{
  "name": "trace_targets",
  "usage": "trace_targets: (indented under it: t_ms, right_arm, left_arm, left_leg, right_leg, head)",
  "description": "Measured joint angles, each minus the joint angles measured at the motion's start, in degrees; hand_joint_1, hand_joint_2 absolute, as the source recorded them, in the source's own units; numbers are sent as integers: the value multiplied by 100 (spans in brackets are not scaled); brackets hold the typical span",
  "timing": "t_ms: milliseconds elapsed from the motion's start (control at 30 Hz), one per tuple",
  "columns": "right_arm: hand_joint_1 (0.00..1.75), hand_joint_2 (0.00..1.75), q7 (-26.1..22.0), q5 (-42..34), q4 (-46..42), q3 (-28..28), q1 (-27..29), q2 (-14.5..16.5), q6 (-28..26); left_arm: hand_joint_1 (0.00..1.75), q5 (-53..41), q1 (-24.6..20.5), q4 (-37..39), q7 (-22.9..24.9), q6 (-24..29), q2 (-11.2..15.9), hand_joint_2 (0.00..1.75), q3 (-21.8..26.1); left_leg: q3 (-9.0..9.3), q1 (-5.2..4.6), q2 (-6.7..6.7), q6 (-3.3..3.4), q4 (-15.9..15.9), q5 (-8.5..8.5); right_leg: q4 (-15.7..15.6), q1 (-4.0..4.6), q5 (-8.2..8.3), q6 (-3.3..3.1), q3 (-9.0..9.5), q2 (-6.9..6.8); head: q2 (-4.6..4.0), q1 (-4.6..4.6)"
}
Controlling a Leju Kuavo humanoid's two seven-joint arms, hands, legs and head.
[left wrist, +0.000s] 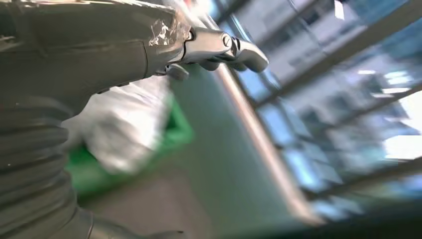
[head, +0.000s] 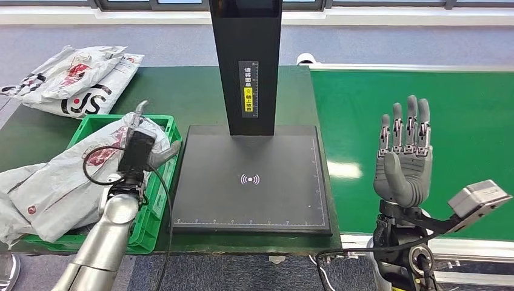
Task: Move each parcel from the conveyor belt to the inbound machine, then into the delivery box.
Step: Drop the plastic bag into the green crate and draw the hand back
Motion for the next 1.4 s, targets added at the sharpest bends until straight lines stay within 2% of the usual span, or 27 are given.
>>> trace_targets:
  t_ms: [200,467,667,800,933,1400]
  right_arm:
    - [0,175,-72,-71,80,89,34,-25,-92]
    - [0,175,-93,-35,172,207,74,-34,-128]
    - [0,175,-124,385,331,399,134,-33,-425]
    - [0,175,-47,936,579,574,143,-6,-752]
    - [0,175,11,1134,787,648,234,50,-930]
    - [0,175,154,1683,1043,657,519,254,-1116]
  left_arm:
    - [0,1818,271,-1252,-339,-159,-85,175,-566]
    - [0,2195,411,-1846,-435,-324,-214,175,-1064]
    - [0,2386,486,-1835,-481,-345,-412,175,-1331]
    - [0,2515,610,-1646,-560,-334,-585,175,-1383]
    - [0,2514,822,-1462,-598,-344,-703,175,-1396]
    - [0,2054,1261,-1205,-547,-290,-809,175,-1396]
  left_leg:
    - [-2,1,-10,-3,0,-2]
    - [0,1,-8,-4,-1,-2]
    - [0,1,-7,-4,0,-3]
    - [0,1,-7,-4,-1,-3]
    - [-1,1,-8,-4,-1,-3]
    - [-2,1,-8,-4,-1,-4]
  right_leg:
    - [0,4,-2,0,1,-10]
    - [0,3,-3,0,2,-10]
    - [0,1,-2,0,2,-10]
    - [0,1,-3,0,2,-10]
    - [0,2,-5,1,2,-9]
    - [0,2,-6,0,2,-10]
  head:
    - [1,0]
    - [1,0]
    - [0,0]
    - [1,0]
    - [1,0]
    - [1,0]
